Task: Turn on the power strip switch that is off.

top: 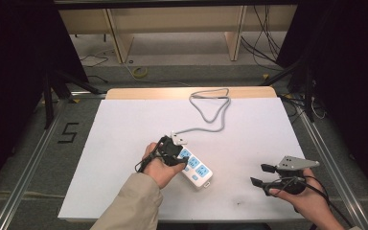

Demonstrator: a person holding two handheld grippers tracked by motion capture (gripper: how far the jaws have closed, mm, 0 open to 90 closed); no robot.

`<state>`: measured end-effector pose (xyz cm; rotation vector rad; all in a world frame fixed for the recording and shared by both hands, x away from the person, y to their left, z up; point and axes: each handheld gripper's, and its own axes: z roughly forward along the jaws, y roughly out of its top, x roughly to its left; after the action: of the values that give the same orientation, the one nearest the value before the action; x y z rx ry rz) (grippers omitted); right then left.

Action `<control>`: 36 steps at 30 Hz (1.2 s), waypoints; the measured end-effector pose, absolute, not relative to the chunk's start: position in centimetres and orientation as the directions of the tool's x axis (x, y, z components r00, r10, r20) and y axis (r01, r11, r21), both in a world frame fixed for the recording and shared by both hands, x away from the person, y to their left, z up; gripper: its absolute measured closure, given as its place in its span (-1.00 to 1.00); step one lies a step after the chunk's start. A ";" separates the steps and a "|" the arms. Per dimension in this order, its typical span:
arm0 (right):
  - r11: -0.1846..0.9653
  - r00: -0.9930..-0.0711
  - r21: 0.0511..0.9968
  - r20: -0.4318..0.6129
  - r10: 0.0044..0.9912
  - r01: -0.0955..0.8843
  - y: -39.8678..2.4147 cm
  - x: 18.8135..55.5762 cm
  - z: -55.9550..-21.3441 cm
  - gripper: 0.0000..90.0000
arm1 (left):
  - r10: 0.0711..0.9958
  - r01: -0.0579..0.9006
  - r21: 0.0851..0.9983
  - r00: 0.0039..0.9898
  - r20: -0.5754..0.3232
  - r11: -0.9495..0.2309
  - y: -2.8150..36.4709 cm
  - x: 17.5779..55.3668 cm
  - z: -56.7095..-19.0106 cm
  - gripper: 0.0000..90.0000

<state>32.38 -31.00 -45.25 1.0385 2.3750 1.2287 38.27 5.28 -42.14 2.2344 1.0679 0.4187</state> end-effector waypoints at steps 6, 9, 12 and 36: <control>0.383 -0.706 0.794 0.081 0.704 0.473 -31.1 32.4 -45.2 -0.28 | 0.774 0.572 0.663 0.633 0.017 -0.483 6.0 38.2 -41.9 0.04; 0.381 -0.704 0.794 0.081 0.706 0.473 -31.1 32.4 -45.2 -0.28 | 0.771 0.553 0.672 0.635 0.042 -0.492 6.4 38.1 -41.9 -0.09; 0.380 -0.703 0.795 0.081 0.706 0.473 -31.1 32.4 -45.2 -0.28 | 0.774 0.546 0.680 0.632 0.049 -0.489 6.9 38.0 -41.8 -0.19; 0.379 -0.703 0.796 0.080 0.707 0.472 -31.1 32.4 -45.2 -0.28 | 0.770 0.535 0.728 0.638 -0.017 -0.428 10.0 36.7 -42.0 -0.43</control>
<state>32.43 -31.10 -45.24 1.0407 2.3679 1.2299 36.72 9.96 -42.02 2.1360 1.0129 0.4167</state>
